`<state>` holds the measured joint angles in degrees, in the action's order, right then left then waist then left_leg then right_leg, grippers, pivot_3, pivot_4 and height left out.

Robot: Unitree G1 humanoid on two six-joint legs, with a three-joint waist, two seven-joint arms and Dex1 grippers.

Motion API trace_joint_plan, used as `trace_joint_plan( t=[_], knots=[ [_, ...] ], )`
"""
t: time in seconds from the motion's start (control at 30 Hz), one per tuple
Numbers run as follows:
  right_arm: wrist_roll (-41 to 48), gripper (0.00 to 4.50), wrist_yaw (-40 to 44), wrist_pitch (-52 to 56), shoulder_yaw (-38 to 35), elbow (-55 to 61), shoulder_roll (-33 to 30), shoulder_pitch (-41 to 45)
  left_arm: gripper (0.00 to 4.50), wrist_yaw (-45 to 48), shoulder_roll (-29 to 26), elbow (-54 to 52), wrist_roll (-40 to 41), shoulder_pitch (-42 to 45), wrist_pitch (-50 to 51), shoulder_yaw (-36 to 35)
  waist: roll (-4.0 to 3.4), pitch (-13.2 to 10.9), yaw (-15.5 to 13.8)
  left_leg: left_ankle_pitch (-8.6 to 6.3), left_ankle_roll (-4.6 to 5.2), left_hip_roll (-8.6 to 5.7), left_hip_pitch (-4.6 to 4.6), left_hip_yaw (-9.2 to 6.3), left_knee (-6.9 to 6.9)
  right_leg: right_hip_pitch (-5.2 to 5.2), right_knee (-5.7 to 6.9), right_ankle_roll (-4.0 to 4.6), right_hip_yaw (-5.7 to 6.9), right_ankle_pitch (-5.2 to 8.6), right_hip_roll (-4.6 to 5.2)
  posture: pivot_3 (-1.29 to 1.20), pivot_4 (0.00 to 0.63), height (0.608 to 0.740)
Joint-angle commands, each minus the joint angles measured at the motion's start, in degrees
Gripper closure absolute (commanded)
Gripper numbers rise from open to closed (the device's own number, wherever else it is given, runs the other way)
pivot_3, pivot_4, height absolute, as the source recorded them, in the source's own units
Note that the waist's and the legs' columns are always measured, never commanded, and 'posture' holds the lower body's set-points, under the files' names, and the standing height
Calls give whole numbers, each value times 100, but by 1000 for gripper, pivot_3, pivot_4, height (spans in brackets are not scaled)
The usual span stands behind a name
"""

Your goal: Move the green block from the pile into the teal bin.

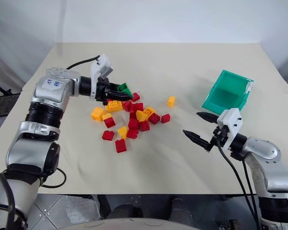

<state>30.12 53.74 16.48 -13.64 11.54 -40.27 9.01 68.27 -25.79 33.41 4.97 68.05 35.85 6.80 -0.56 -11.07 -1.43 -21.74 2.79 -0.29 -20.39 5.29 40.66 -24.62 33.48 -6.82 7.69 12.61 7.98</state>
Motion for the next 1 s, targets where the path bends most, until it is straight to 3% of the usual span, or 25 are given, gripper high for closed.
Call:
trace_joint_plan(
  t=[0.03,0.2,0.37,0.63,0.93,1.0],
  knots=[
    [293,0,195,126,-389,262,-261,-154,2989,-219,342,-631,139,-317,129,189,0,0,9,0,0,1,2,0,0,0,0,-1,-4,0,-1,0,150,740],
    [490,0,388,325,-800,463,-631,-569,2989,-618,1321,-910,38,-768,-88,765,7,-4,-17,-5,8,2,-2,0,26,4,4,-4,-9,-4,-2,0,150,740],
    [486,0,261,362,-893,556,-614,-660,2989,-422,1504,-1336,4,-1053,-141,1359,13,-8,23,-10,15,4,-1,8,36,3,-1,-6,-28,-10,-1,0,150,740],
    [493,0,141,394,-889,681,-608,-745,2989,-686,1849,-927,-388,-1157,-837,1928,11,-7,-14,-12,18,2,2,3,44,4,2,-2,-28,-17,11,0,150,740],
    [457,0,217,552,-885,904,-776,-966,235,-774,1767,-1053,-548,-1326,-1334,1919,11,-7,-15,-18,29,-1,-4,1,43,3,-4,-7,-15,-21,20,0,150,740],
    [454,0,226,596,-863,938,-829,-977,18,-782,1635,-1267,-481,-1419,-1327,1776,11,-7,-11,-20,31,-1,-5,0,43,3,-5,-7,-12,-21,24,0,150,740]
  ],
)
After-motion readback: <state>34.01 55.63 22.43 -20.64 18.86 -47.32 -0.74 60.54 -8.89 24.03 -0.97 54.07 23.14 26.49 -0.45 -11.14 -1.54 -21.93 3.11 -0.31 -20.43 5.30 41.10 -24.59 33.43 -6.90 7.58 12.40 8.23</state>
